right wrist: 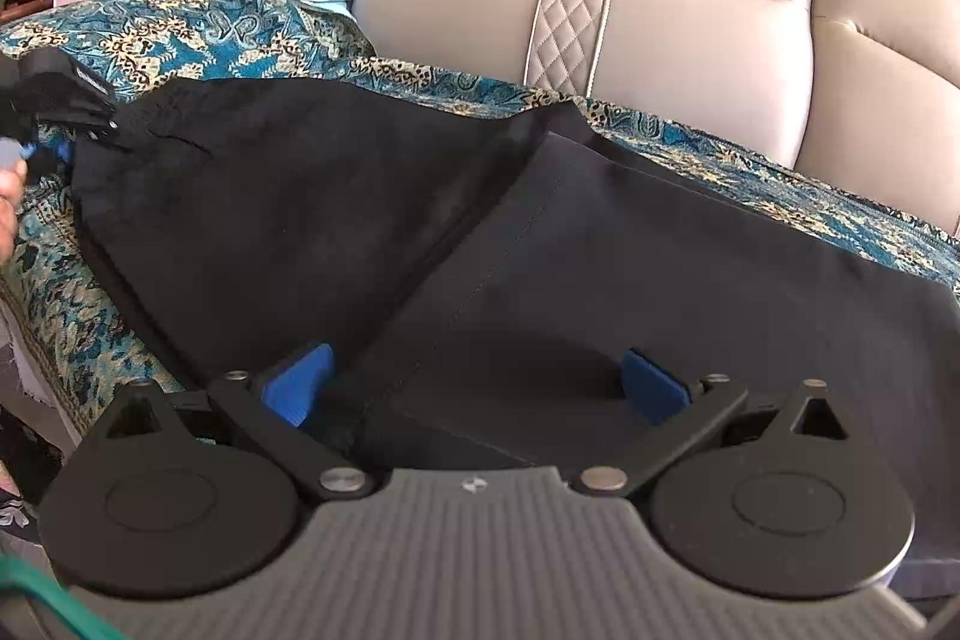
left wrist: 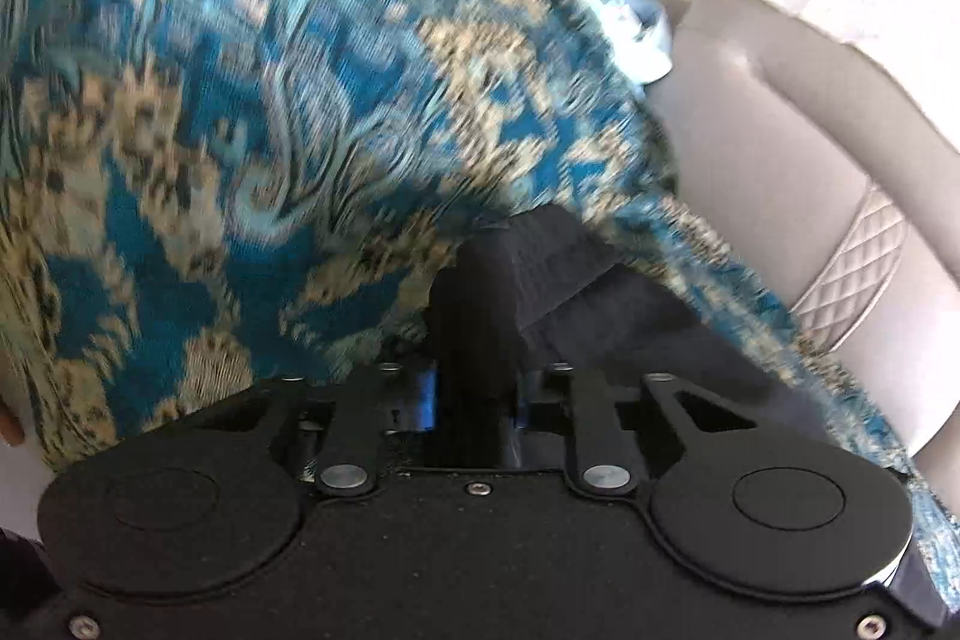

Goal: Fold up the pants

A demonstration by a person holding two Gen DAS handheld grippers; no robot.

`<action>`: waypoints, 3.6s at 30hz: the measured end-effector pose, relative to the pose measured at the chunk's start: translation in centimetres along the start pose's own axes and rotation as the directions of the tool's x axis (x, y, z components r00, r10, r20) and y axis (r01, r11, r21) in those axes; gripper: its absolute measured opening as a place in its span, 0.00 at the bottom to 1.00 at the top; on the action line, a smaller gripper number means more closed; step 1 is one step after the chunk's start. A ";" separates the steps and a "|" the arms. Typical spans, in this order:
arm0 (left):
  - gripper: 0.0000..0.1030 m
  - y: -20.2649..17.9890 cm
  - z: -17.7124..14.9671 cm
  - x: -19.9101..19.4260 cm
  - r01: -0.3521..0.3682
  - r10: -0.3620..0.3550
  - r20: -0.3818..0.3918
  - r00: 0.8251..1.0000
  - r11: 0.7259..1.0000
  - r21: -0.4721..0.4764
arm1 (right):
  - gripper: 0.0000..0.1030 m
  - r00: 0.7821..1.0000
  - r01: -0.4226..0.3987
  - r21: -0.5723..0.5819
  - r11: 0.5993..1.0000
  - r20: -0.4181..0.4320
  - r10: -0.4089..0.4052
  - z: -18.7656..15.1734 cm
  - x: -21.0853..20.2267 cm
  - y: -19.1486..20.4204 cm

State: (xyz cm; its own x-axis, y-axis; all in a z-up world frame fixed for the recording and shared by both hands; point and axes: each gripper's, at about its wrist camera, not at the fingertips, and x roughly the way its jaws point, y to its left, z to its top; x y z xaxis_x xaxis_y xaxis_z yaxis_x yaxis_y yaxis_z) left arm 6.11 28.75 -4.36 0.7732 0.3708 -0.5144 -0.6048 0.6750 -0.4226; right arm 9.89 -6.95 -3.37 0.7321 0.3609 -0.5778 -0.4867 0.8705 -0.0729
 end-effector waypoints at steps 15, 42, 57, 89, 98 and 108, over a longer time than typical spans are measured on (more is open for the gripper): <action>0.16 -19.5 -2.5 -11.1 0.416 -0.464 0.035 0.885 0.823 0.387 | 1.00 0.997 -0.065 0.284 0.957 -0.030 0.077 1.4 -5.2 -13.6; 0.30 -20.0 -13.4 -14.8 0.493 -0.349 -0.348 0.870 0.626 0.604 | 0.99 0.989 -0.150 0.621 0.770 0.097 0.115 -5.8 -8.3 -18.8; 0.19 -15.1 -12.4 -8.3 0.368 -0.178 -0.398 0.900 0.800 0.474 | 0.77 0.975 0.149 0.580 0.801 0.048 -0.216 -5.5 -7.1 -9.8; 0.17 -19.5 -15.3 -11.7 0.442 -0.283 -0.341 0.897 0.614 0.654 | 0.31 0.889 0.369 0.470 0.801 0.071 -0.452 -5.5 -8.0 -12.7; 0.17 -21.6 -14.8 -10.6 0.448 -0.314 -0.325 0.892 0.531 0.719 | 0.54 0.878 0.404 0.456 0.793 0.051 -0.477 -7.1 -8.3 -14.2; 0.17 -29.7 -13.7 -2.9 0.434 -0.293 -0.327 0.899 0.477 0.765 | 0.87 0.925 0.322 0.474 0.819 0.028 -0.380 -6.4 -10.0 -16.9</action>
State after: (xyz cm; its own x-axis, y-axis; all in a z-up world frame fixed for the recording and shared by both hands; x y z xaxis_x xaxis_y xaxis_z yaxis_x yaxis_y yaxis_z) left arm 19.29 -1.09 -0.52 0.8094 -0.0730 -0.5827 0.1927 0.9703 0.1461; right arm 7.75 -27.43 -1.54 0.8750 0.0123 -0.4840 0.0634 0.9882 0.1397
